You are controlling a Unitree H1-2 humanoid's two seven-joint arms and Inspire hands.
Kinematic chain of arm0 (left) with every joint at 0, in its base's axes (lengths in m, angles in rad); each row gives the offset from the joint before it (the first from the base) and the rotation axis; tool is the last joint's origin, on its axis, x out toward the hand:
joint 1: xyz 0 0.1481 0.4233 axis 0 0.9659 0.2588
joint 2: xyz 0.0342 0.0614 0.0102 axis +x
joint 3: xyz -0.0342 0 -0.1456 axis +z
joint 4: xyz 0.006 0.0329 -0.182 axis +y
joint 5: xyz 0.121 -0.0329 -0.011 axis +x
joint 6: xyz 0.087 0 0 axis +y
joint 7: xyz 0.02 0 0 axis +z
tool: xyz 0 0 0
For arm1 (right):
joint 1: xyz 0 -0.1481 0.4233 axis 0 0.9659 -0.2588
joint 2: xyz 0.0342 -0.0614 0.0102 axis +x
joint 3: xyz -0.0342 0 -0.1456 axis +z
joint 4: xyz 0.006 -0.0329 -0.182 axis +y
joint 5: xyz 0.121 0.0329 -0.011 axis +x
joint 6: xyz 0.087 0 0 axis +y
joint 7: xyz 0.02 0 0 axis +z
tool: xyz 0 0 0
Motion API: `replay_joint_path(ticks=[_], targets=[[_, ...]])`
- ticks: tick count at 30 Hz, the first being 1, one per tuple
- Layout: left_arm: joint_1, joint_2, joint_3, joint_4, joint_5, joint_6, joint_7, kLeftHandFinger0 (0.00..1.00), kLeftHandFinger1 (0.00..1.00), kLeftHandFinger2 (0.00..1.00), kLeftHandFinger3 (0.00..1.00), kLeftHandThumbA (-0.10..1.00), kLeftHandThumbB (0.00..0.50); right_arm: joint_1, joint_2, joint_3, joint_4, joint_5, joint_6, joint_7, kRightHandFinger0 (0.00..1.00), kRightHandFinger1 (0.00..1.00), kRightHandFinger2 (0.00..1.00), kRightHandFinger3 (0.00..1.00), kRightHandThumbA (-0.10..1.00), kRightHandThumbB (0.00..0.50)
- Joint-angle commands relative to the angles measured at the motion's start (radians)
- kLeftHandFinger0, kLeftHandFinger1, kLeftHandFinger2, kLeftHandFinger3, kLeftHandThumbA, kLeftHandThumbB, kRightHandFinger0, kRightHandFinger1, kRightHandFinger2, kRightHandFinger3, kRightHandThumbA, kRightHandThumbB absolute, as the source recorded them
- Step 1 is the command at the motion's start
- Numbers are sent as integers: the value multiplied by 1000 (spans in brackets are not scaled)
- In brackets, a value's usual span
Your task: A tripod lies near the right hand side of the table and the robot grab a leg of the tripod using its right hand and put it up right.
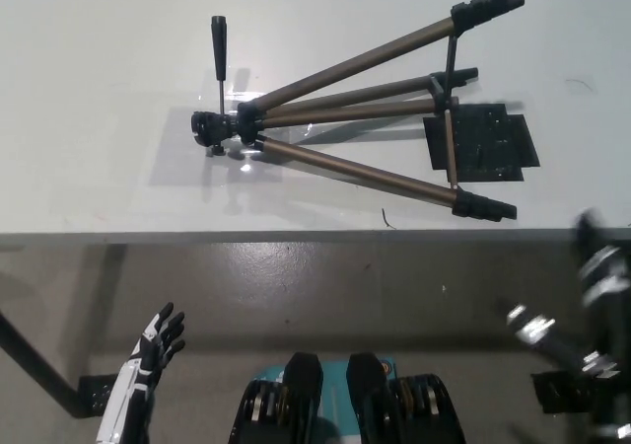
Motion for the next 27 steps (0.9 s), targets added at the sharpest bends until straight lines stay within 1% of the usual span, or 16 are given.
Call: replay_joint_path(ticks=[1,2,3,5,6,9,10,13,14,16,18,21,22,23,26,27], targets=[[-7,18,1,-32,-19,-56,-22,1000,1000,1000,1000,1000,296,-146,-73,-47,-138,-49,13,-6,1000,1000,1000,1000,946,262],[-6,19,1,-30,-21,-59,-24,1000,1000,1000,1000,1000,300,-159,-81,-48,-147,-58,30,0,1000,1000,1000,1000,960,275],[-4,23,-1,-28,-16,-69,-26,1000,1000,1000,1000,1000,328,-224,-120,-50,-168,-69,96,23,1000,1000,1000,1000,939,344],[-2,28,1,-18,-12,-83,-26,1000,1000,1000,1000,1000,350,-310,-163,-44,-195,-64,180,53,1000,1000,1000,1000,876,364],[4,28,0,-17,-5,-88,-24,1000,1000,1000,1000,1000,376,-378,-210,-34,-231,-101,264,88,1000,1000,1000,1000,838,350],[12,30,0,-18,-3,-93,-25,1000,1000,1000,1000,1000,365,-547,-292,2,-266,-75,455,176,1000,1000,1000,1000,779,392],[14,30,-1,-22,1,-89,-24,1000,1000,1000,1000,1000,364,-602,-306,10,-239,-60,463,188,1000,1000,1000,1000,745,397],[-6,29,-2,-18,6,-82,-22,1000,1000,1000,1000,1000,356,-741,-363,47,-149,-66,486,243,1000,1000,1000,1000,770,388],[-7,29,-2,-13,4,-85,-23,1000,1000,1000,1000,1000,359,-812,-392,88,-108,-119,520,292,1000,1000,1000,1000,874,425],[-10,29,1,-10,7,-86,-19,1000,1000,1000,1000,1000,366,-922,-408,157,-41,-168,568,353,1000,1000,1000,1000,866,448],[-10,28,3,-13,-2,-79,-20,1000,1000,1000,1000,1000,370,-1025,-408,225,56,-196,583,408,1000,1000,1000,1000,852,485],[-11,26,4,-8,7,-86,-14,1000,1000,1000,1000,1000,368,-1110,-398,294,164,-227,577,444,1000,1000,1000,1000,846,488],[-10,28,3,-8,3,-85,-17,1000,1000,1000,1000,1000,368,-1159,-396,342,219,-264,581,481,1000,1000,1000,1000,900,488],[-10,28,3,-5,5,-86,-17,1000,1000,1000,1000,1000,363,-1188,-388,365,267,-272,574,494,1000,1000,1000,1000,884,471],[-6,25,3,-6,7,-83,-14,1000,1000,1000,1000,1000,360,-1291,-358,460,438,-317,555,547,1000,1000,1000,1000,890,475],[-2,24,2,-15,10,-77,-13,1000,1000,1000,1000,1000,351,-1323,-341,497,500,-339,554,564,1000,1000,1000,1000,875,488]])
